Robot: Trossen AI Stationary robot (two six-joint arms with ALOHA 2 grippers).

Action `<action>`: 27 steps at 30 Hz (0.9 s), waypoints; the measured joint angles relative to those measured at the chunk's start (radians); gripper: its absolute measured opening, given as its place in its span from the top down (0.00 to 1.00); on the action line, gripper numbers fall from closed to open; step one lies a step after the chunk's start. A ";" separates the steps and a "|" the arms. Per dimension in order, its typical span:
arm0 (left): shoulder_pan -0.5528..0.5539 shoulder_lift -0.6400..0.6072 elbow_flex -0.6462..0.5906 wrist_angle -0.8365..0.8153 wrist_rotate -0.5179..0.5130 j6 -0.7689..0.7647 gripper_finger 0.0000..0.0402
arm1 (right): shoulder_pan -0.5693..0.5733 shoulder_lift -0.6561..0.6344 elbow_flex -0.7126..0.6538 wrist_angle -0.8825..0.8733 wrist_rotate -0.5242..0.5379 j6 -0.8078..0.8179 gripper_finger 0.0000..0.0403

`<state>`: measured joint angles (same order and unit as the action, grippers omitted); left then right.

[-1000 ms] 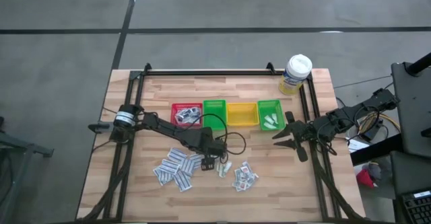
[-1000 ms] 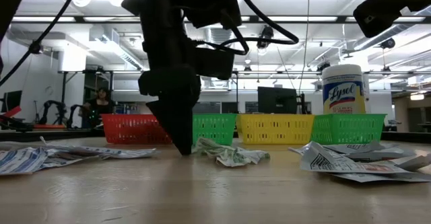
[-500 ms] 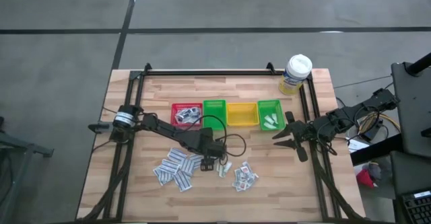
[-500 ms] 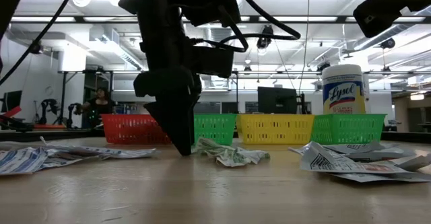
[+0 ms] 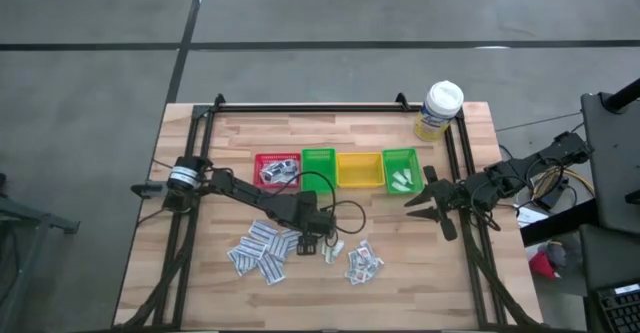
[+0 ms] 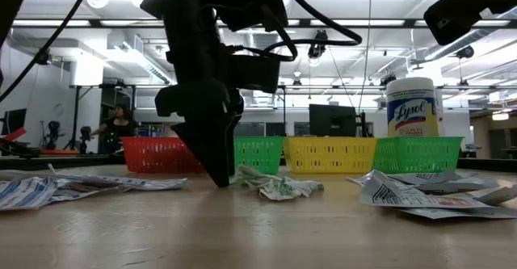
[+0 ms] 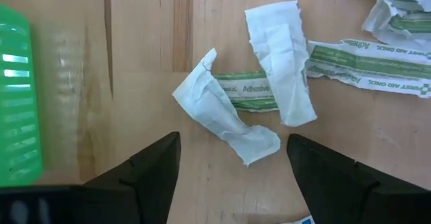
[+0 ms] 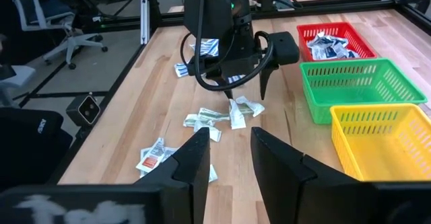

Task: Pick & Place First Aid Supplies
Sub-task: Put the green bandage into the right green basket

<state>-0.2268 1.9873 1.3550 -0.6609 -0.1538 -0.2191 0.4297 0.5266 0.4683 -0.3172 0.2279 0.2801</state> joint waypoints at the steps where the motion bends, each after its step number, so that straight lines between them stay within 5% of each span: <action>1: -0.001 0.000 0.000 0.000 0.003 -0.006 0.33 | 0.000 0.000 0.000 0.000 0.000 0.000 0.75; 15: -0.028 -0.006 0.000 -0.006 -0.002 -0.133 0.33 | 0.000 0.000 0.000 -0.023 0.000 -0.003 0.75; 27: -0.059 -0.006 -0.001 0.028 -0.003 -0.087 0.33 | 0.000 0.000 0.000 -0.023 0.000 0.000 0.76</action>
<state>-0.2859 1.9812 1.3540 -0.6326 -0.1570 -0.3060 0.4297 0.5266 0.4683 -0.3401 0.2279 0.2801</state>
